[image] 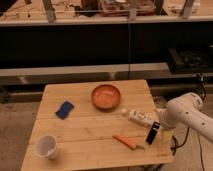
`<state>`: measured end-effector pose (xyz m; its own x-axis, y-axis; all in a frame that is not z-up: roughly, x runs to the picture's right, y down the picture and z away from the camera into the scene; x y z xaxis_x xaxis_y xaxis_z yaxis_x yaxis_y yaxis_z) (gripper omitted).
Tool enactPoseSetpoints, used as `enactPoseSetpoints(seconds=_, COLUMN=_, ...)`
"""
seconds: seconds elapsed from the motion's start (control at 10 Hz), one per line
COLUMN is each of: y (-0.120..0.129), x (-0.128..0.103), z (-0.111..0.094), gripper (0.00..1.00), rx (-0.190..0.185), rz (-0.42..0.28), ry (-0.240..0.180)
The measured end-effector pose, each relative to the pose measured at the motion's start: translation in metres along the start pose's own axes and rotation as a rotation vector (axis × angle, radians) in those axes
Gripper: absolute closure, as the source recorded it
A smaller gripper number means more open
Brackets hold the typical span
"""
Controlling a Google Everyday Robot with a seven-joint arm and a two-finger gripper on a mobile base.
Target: Knock the eraser over
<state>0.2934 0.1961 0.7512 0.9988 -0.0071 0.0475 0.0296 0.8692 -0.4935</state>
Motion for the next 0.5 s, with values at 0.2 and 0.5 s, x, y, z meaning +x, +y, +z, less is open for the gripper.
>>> enactPoseSetpoints(seconds=0.2, y=-0.003, x=-0.007, z=0.007, gripper=0.07, rx=0.001, rz=-0.007, ry=-0.003)
enactPoseSetpoints(seconds=0.5, y=-0.001, x=-0.006, z=0.014, gripper=0.07, rx=0.006, rz=-0.017, ry=-0.001)
